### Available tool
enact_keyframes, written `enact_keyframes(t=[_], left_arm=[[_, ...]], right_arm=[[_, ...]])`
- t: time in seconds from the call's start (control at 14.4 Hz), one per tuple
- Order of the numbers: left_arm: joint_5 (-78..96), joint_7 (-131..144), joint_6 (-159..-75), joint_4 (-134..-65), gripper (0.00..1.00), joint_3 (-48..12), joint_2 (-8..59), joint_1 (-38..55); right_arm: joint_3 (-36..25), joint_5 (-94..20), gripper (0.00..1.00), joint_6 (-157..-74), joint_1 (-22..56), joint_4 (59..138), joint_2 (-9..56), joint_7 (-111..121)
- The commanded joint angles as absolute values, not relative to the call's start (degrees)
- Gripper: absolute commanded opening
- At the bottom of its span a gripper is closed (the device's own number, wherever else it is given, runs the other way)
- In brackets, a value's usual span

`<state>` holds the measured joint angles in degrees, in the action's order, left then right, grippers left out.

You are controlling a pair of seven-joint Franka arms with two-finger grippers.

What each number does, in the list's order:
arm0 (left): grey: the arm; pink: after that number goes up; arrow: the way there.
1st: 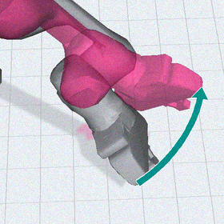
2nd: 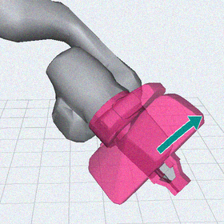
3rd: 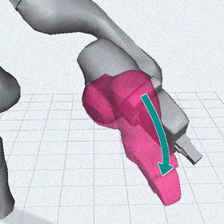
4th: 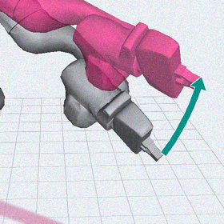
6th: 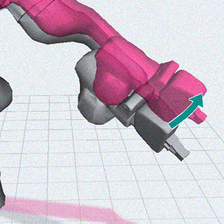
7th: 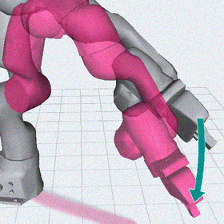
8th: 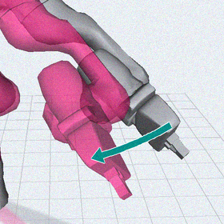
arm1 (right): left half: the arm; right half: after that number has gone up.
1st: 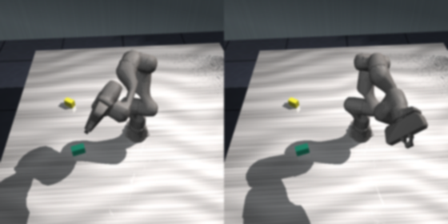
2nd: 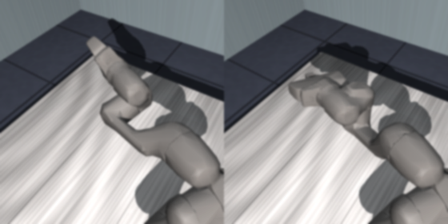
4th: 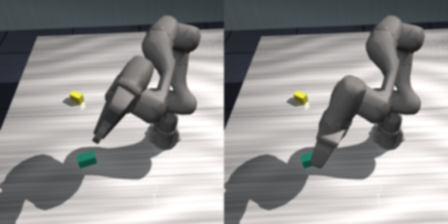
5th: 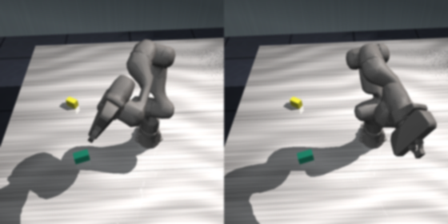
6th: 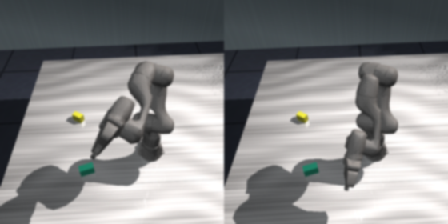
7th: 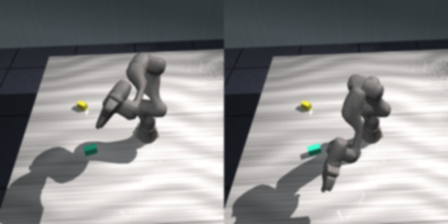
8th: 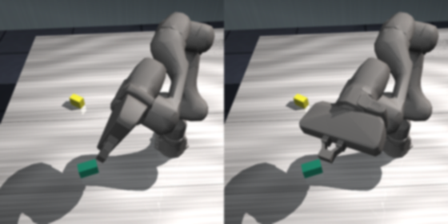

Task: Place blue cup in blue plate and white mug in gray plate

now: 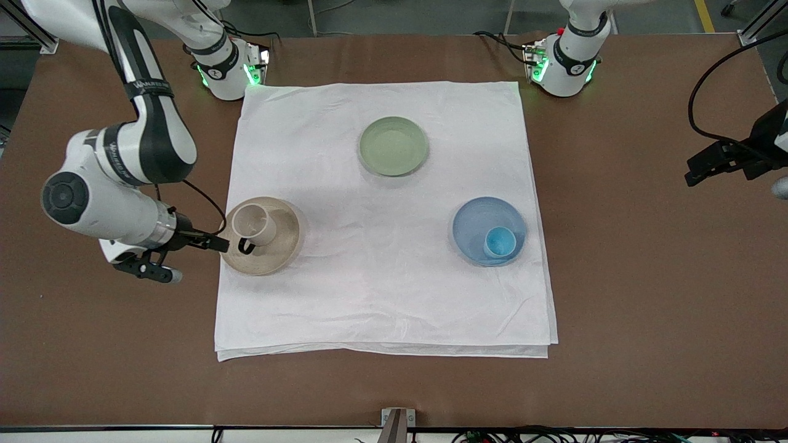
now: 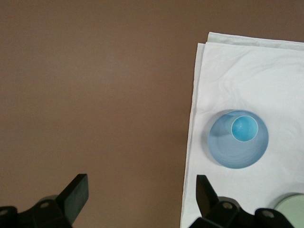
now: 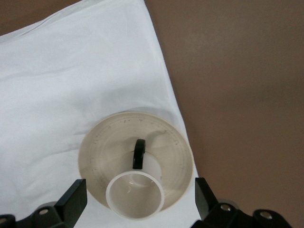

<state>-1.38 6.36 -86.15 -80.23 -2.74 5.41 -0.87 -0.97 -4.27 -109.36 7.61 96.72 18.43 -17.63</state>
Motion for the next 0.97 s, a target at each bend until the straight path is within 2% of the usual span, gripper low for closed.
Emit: enact_keyframes(t=[0.0, 0.21, 0.35, 0.56, 0.77, 0.9], left_arm=[[0.09, 4.92, -82.64, -83.49, 1.0, -0.88, 1.24, 0.53], [0.09, 5.27, -82.53, -86.22, 1.0, -1.4, -0.79, 0.44], [0.09, 5.27, -82.53, -86.48, 1.0, -1.76, -0.97, 0.18], [0.09, 6.06, -82.62, -87.45, 1.0, -4.82, -1.49, -1.57], [0.09, 6.06, -84.37, -88.07, 1.0, -5.27, -1.67, -2.46], [0.0, 6.06, -85.51, -88.59, 1.0, -5.45, -1.41, -2.11]], right_arm=[[-0.44, -2.46, 1.0, -105.22, 3.79, 93.7, 18.37, -9.62], [-0.44, -2.46, 1.0, -103.46, -0.51, 92.82, 16.53, -1.16], [-0.44, -2.37, 1.0, -98.91, -2.54, 88.79, 16.35, 1.4], [-0.44, 0.52, 1.0, -91.95, -3.95, 83.25, 16.44, 1.58], [-0.44, 0.88, 1.0, -87.64, -5.27, 81.04, 16.44, 1.41], [-0.44, 2.62, 1.0, -87.54, -4.66, 80.34, 16.7, 1.23]])
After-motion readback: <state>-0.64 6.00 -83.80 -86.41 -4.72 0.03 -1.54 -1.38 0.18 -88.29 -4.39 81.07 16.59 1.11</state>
